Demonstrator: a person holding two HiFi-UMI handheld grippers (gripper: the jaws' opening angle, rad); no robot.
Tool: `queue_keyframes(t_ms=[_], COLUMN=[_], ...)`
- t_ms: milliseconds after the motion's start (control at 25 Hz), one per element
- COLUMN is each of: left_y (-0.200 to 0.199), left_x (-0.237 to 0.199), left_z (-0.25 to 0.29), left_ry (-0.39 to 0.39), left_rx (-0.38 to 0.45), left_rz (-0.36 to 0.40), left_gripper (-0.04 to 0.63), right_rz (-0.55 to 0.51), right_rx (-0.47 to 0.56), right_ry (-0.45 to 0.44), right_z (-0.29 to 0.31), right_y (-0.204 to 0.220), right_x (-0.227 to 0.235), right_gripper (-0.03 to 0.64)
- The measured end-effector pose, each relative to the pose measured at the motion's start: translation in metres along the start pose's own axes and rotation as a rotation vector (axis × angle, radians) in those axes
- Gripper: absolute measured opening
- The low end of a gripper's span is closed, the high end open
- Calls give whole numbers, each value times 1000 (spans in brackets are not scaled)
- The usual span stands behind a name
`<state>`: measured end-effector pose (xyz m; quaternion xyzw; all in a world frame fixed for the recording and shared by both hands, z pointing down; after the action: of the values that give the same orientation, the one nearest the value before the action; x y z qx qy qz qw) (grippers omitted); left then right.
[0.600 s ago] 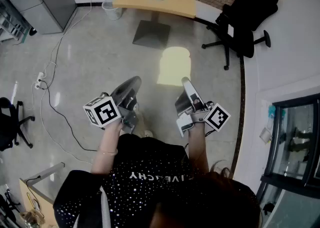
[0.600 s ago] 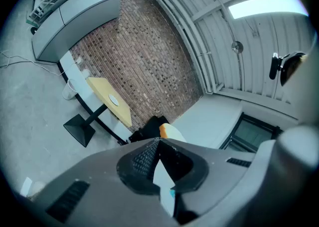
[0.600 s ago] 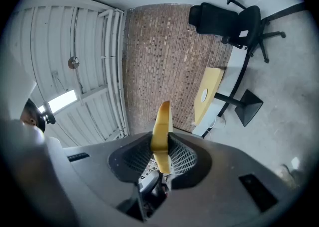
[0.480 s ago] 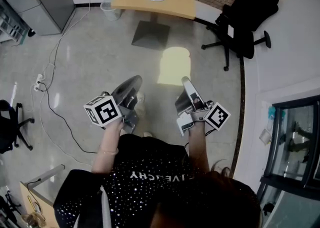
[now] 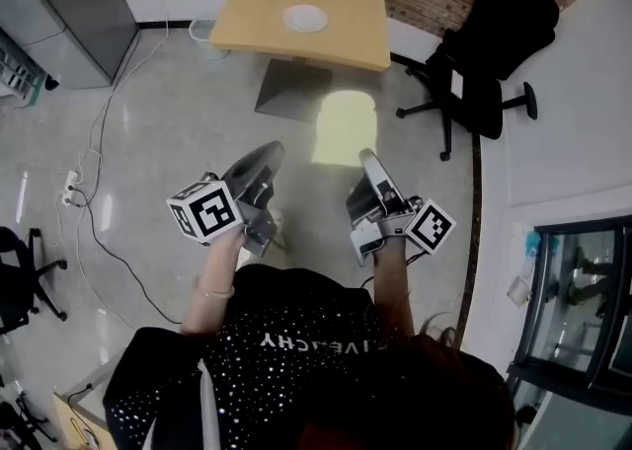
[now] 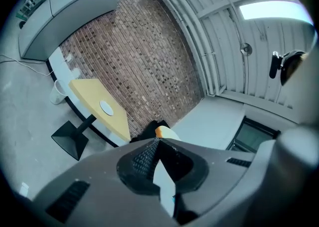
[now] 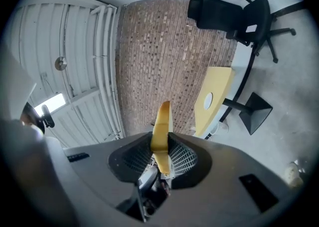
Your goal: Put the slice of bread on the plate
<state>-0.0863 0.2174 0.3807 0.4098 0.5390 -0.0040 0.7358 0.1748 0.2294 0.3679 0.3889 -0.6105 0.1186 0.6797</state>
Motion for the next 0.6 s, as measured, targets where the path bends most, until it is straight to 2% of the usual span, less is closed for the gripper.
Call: queue_keyframes(t_ms=[280,600], left_y=[-70,-132], left_x=[-47,-87], left_z=[41,81], left_ry=[15,9], left_rx=[-1,-31], left_rz=[-19,-4], left_gripper=[9,9], right_rz=[7,28], right_rx=[-10,-11], right_ry=[5,16], right_z=[75,144], right_y=[-49,-94], right_x=[22,46], right_gripper=[95,95])
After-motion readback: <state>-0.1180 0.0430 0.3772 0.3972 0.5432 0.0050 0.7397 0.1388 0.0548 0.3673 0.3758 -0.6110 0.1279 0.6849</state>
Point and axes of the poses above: the fingertips, and each gripper's own axes: z forward along the fingers, x to its right, y out of its underside, the point moved 8 cm from there along -z, backward along the fingers, and after that the axes turned 11 degrees about -x, right-handed, at the moved point
